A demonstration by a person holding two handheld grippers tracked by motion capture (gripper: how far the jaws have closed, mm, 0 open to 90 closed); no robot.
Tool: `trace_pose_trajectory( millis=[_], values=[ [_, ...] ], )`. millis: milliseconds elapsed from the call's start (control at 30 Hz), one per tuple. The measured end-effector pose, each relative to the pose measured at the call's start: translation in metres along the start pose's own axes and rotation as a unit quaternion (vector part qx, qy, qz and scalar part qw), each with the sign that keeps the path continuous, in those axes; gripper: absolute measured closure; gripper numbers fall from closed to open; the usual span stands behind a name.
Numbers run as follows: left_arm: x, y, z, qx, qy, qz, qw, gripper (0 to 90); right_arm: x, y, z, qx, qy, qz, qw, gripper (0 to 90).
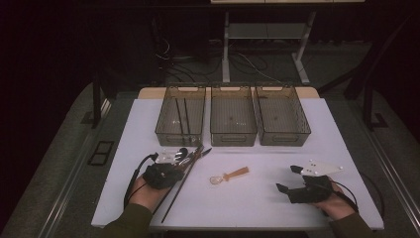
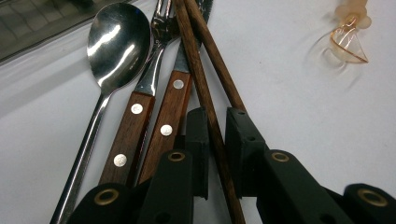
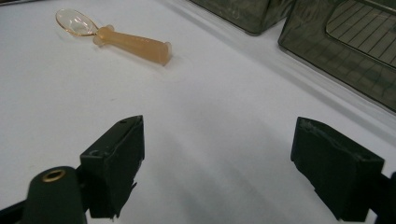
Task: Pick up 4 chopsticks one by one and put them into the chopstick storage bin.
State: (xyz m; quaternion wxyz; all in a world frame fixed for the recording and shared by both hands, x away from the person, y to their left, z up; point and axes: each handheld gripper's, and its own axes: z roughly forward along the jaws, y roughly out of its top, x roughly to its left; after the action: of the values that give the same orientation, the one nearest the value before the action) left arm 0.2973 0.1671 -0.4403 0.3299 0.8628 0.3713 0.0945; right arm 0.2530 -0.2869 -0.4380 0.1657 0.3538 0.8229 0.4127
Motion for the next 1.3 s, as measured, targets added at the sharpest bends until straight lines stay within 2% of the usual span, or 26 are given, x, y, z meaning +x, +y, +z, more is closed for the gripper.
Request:
trace_pose_trajectory(
  millis=[200,233,267,400,433,667,1033,1300],
  values=[
    [-0.0003,0.0007,-0.0004,0.001,0.005,-0.007,1.0000,79.8,0.0002,0.0001,0.0001,0.000,0.000,0.000,1.0000,17.7],
    [-0.0004,0.0008,-0.0003,-0.001,0.007,-0.008,0.9999,80.0,0.0002,0.0001,0.0001,0.000,0.000,0.001,1.0000,17.7],
    [-0.0017,0.0007,0.0002,-0.007,0.010,-0.019,0.9998,80.3,0.0001,0.0001,0.0001,0.000,0.000,0.000,1.0000,17.6],
    [-0.0017,0.0009,-0.0006,-0.010,0.016,-0.021,0.9996,81.4,0.0002,0.0000,0.0001,0.000,0.001,0.000,1.0000,17.6],
    [-0.0005,0.0010,-0.0018,-0.007,0.016,-0.016,0.9997,81.8,0.0003,0.0000,0.0001,0.000,0.001,0.000,1.0000,17.7],
    [-0.0003,0.0013,-0.0026,-0.011,0.020,-0.018,0.9996,83.8,0.0006,0.0001,0.0001,0.000,0.001,0.000,1.0000,17.7],
    [-0.0013,0.0031,-0.0033,-0.014,0.021,-0.007,0.9997,84.3,0.0007,0.0003,-0.0003,0.001,0.002,0.000,1.0000,17.7],
    [-0.0032,0.0051,-0.0067,-0.019,0.014,0.007,0.9997,84.4,0.0007,0.0003,-0.0003,0.001,0.002,0.000,1.0000,17.7]
  ],
)
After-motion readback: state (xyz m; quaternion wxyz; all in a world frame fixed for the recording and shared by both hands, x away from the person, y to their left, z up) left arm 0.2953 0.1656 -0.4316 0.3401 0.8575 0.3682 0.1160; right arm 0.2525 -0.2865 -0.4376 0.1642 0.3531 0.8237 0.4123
